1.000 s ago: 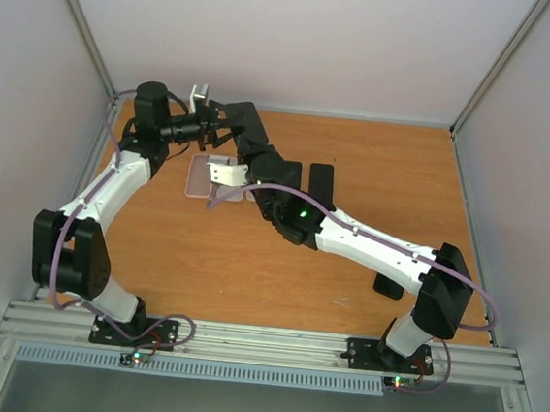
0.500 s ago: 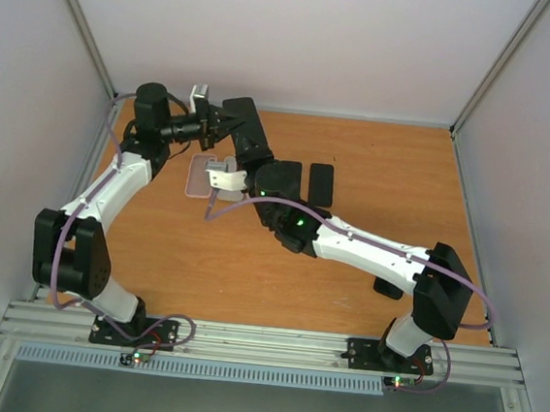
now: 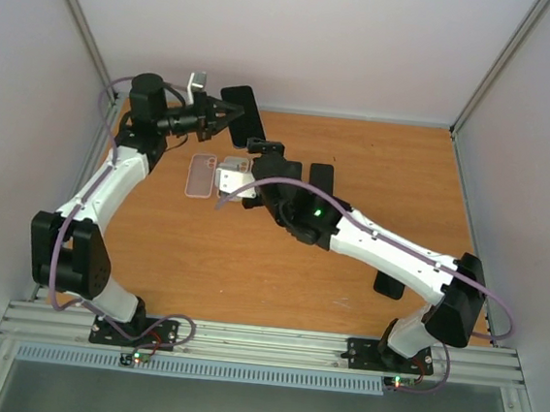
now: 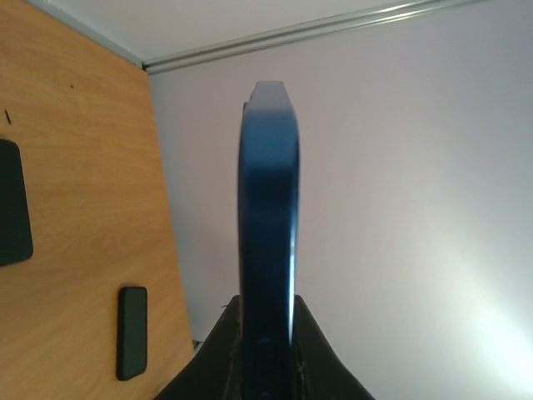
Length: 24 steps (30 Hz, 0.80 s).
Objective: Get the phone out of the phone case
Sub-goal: Place the phone at the center of the board.
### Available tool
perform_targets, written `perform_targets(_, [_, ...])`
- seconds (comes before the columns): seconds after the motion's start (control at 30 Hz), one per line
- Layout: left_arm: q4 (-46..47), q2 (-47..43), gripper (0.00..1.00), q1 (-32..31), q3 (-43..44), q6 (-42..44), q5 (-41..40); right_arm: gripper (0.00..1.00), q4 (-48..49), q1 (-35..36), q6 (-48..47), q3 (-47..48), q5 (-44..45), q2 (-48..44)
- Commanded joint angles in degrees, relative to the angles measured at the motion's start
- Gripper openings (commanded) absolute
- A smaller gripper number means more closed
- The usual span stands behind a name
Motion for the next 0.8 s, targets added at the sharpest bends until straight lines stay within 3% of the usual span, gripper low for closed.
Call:
perform_targets(0.0, [-4.56,-0.91,0.00,0.39,4.87,12.85,1.50,0.99,-28.12,-1.93,23.28,10.18,-11.19,-1.31])
perform_targets(0.17, [-5.72,-2.69,0.00,0.35,4.03,24.27,1.42,0.99,-45.47,-7.76,37.06,21.10,-30.56,-0.24])
perform_targets(0.27, [-2.72,-3.65,0.00,0.39,2.31,27.18,2.35,0.99,-49.76,-13.71,44.63,25.71,-44.92,-0.13])
perform_targets(0.37, [6.15,-5.29,0.00,0.24,-1.03,25.53,3.01,0.99,-50.14,-20.85,54.23,28.05,-56.84,-0.03])
perform_targets(0.57, [27.49,-6.13,0.01,-1.24,-6.70,14.34,3.75,0.98,-46.18,-30.35,66.54,29.16,-79.08,0.39])
perform_targets(0.67, [38.33,-5.63,0.01,-2.31,-8.22,7.16,3.20,0.96,-42.41,-32.90,72.67,29.70,-84.63,1.08])
perform_targets(0.77, [39.49,-6.03,0.01,-3.67,-7.68,5.69,2.16,0.89,-36.83,-34.34,80.75,28.98,-88.48,1.36])
